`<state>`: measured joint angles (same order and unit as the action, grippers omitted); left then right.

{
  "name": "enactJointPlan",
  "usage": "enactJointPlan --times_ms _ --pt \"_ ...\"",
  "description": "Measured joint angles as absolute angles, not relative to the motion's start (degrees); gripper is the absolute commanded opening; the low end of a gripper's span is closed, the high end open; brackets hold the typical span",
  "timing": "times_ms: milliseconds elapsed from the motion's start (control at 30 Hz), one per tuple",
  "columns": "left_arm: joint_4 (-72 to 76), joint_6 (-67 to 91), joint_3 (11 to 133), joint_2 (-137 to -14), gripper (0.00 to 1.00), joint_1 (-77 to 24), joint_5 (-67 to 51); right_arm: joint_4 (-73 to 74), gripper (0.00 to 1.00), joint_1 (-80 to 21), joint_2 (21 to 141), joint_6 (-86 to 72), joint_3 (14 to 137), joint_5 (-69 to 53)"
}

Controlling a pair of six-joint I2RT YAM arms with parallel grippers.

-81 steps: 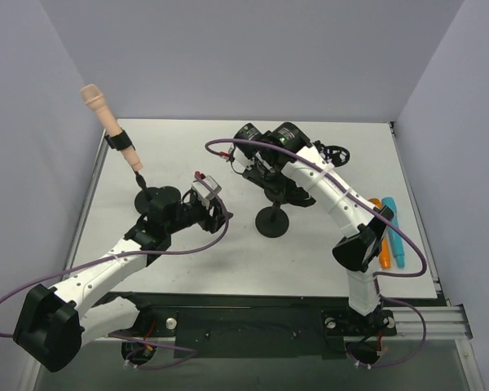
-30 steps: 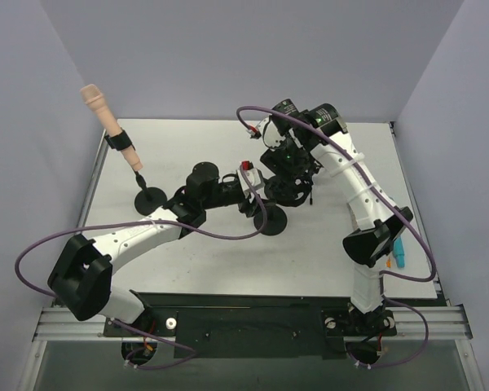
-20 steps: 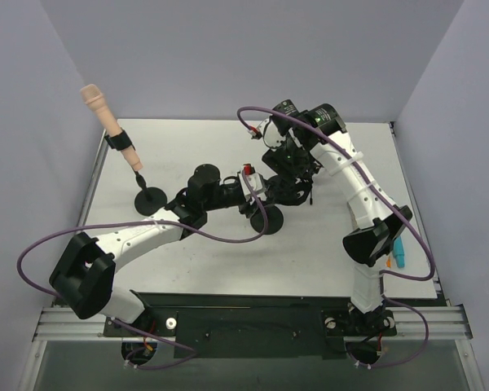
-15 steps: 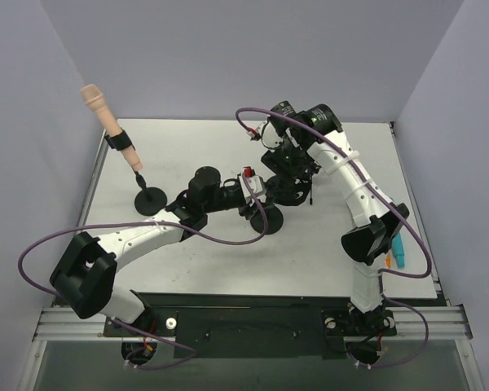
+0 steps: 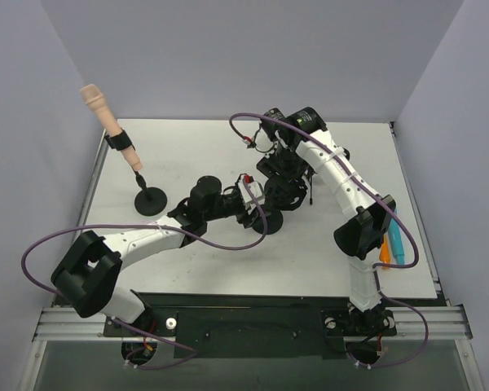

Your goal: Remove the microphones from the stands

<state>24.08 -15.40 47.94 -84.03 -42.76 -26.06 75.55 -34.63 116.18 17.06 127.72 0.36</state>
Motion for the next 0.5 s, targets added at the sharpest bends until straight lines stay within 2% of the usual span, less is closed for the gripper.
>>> enactJointPlan --times_ms 100,267,500 --pt "25.0 -13.7 47.2 -84.1 0.78 -43.0 -23.5 75.7 0.65 -34.6 116.2 16.8 128.1 0.7" --pt "28.1 -11.0 47.2 -86.1 0.78 -43.2 -19.8 75.6 0.70 -34.7 115.0 16.0 129.4 0.4" --pt "30.2 -9.9 48.2 -91.4 0.68 -43.5 -18.3 75.4 0.70 -34.5 107.4 14.4 130.5 -1.0"
